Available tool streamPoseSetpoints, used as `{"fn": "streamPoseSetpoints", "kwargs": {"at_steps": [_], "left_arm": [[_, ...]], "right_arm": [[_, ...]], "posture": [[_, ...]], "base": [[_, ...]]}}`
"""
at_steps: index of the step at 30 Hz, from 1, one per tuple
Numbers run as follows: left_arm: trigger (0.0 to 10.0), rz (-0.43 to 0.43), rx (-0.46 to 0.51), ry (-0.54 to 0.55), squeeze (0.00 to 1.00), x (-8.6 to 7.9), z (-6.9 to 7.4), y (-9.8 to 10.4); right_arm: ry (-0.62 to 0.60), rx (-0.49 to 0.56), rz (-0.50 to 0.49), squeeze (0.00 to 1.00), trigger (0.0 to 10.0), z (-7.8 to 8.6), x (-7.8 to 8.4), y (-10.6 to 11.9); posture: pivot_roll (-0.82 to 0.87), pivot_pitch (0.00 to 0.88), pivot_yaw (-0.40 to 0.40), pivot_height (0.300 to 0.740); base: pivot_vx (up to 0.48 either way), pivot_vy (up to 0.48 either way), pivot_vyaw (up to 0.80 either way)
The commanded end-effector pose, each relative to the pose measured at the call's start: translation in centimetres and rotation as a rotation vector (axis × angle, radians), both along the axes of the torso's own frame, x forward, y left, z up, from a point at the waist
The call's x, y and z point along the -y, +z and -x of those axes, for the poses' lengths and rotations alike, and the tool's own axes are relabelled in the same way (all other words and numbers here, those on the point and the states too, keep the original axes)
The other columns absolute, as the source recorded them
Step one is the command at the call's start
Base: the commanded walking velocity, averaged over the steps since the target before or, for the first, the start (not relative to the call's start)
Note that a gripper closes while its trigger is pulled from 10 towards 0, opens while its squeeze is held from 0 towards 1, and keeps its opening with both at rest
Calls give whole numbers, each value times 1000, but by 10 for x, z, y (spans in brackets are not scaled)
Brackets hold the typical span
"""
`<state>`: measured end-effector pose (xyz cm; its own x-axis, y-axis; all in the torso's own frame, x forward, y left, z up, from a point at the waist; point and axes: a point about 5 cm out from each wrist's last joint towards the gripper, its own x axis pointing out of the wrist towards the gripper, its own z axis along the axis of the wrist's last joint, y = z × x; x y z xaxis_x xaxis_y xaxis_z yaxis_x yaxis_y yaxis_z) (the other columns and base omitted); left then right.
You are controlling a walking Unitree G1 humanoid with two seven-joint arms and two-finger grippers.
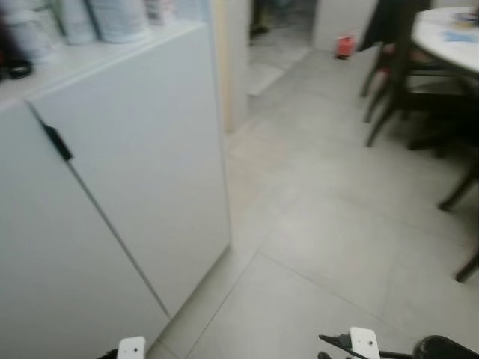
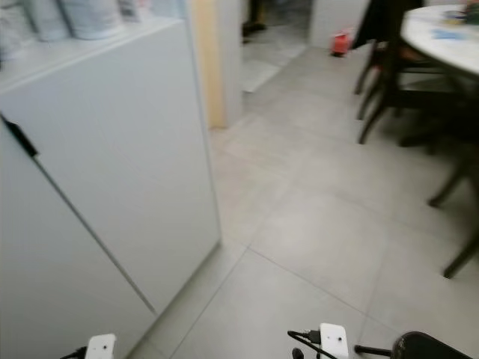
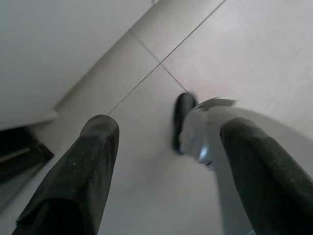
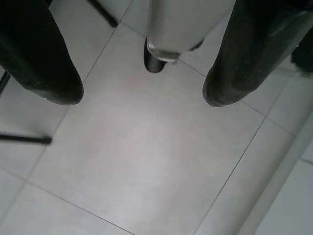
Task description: Restocking fridge
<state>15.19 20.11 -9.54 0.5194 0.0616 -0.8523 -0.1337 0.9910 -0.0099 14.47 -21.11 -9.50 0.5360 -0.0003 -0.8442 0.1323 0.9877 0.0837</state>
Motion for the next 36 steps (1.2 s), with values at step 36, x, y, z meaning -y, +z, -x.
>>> {"fn": "streamPoseSetpoints", "kwargs": {"at_steps": [36], "left_arm": [[10000,-45,-26,-31,0,-2,2,-1]], "right_arm": [[5,11,-38,0,10000,-4,-12,-1]], "posture": [[-2,66,15,740]], "base": [[0,0,800]]}}
